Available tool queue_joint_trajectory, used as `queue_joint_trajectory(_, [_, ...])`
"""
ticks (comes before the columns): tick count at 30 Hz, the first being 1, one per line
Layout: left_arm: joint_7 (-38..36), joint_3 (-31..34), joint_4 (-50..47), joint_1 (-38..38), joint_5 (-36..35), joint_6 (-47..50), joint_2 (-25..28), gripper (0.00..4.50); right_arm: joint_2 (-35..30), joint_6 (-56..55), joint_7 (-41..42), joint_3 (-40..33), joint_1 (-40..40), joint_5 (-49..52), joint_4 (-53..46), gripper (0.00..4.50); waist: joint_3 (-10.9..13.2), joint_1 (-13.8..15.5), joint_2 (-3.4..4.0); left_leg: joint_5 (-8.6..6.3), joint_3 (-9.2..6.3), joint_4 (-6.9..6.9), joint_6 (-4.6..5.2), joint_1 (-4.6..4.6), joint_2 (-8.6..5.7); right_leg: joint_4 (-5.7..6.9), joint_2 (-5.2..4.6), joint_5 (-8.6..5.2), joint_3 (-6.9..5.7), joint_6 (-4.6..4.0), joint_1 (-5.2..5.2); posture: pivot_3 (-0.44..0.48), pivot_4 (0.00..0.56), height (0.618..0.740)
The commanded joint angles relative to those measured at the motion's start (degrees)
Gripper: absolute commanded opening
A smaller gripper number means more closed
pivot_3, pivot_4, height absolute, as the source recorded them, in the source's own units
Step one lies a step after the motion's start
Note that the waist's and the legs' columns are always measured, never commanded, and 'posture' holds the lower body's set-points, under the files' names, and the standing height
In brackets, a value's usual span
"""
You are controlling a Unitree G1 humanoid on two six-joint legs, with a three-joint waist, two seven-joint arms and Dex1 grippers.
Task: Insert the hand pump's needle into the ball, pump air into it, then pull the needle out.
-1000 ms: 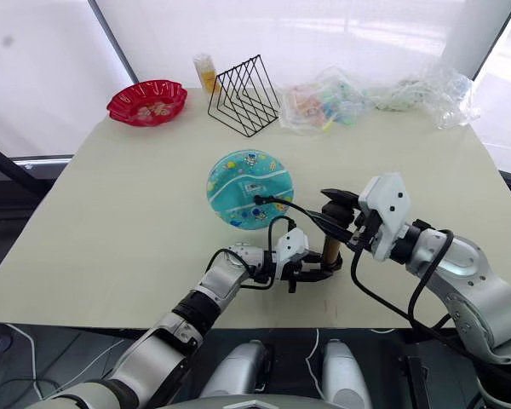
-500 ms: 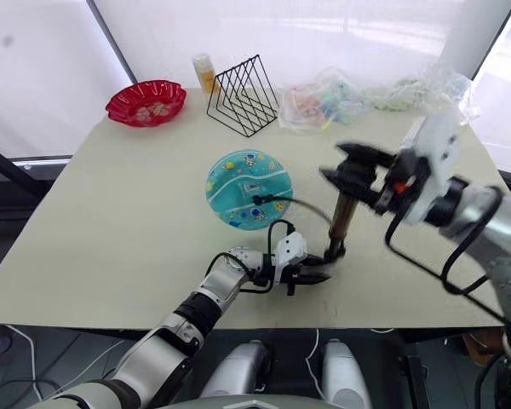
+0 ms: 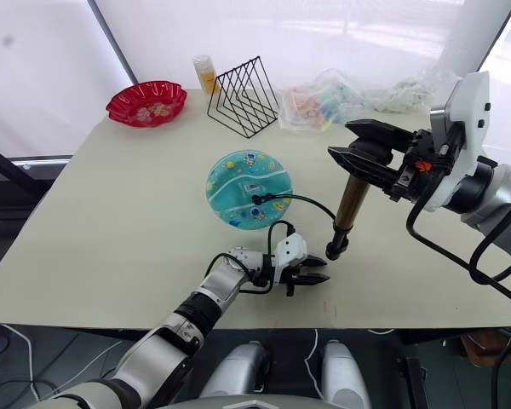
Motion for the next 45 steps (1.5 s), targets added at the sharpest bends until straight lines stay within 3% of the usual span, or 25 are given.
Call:
queue_joint_trajectory(1, [-0.5,1.0,0.5,2.4,-0.7,0.6,0.5,1.71,0.5,-2.0,-0.1,-0.5,1.1,-1.7,-1.7,1.77,0.0,0.0,0.0,0.0,-0.02,0.0,0.0,0.0,0.0,0.0,0.0,0.0,-0.01,0.0,0.0,0.0,0.15,0.74])
queue_joint_trajectory(10, [-3.6,2.7,-4.0,3.5,-3.2,1.4,1.3,1.71,4.1,-3.6,-1.0,2.8,5.3,-6.6,-2.6,1.77,0.0,0.0,0.01,0.0,0.0,0.0,0.0,-0.01,0.0,0.0,0.0,0.0,0.0,0.0,-0.01,0.0,0.15,0.74])
queue_joint_trajectory(28, [-0.7,4.1,-4.2,2.8,-3.7,0.3,-1.2,1.71,9.3,-3.4,-4.7,6.1,6.4,-9.4,-4.8,1.77,0.0,0.1,0.01,0.0,-0.04,0.0,-0.01,-0.03,-0.04,-0.01,0.0,0.0,-0.03,0.0,-0.01,0.0,0.15,0.74])
queue_joint_trajectory(31, [-0.1,3.9,-4.2,2.8,-2.9,-0.2,-0.8,2.57,9.6,-3.4,-4.6,6.3,6.4,-9.9,-4.7,1.77,0.0,0.1,0.01,0.0,-0.05,0.0,-0.01,-0.03,-0.04,-0.02,0.0,0.0,-0.04,0.0,-0.01,0.0,0.15,0.74])
queue_joint_trajectory(33, [0.2,3.9,-4.2,2.9,-2.7,-0.4,-0.7,3.43,9.8,-3.4,-4.6,6.3,6.5,-10.2,-4.7,1.77,0.0,0.1,0.01,0.0,-0.06,0.0,0.0,-0.03,-0.04,-0.02,0.0,0.0,-0.04,0.0,-0.01,0.0,0.15,0.74])
queue_joint_trajectory(45, [1.8,5.3,-3.9,2.4,-3.4,-0.5,-1.8,3.43,10.4,-3.5,-4.2,6.9,6.8,-11.9,-4.4,1.77,0.0,0.1,0.01,0.0,-0.07,0.0,-0.01,-0.03,-0.04,-0.02,0.0,0.0,-0.05,0.0,-0.01,0.0,0.15,0.74])
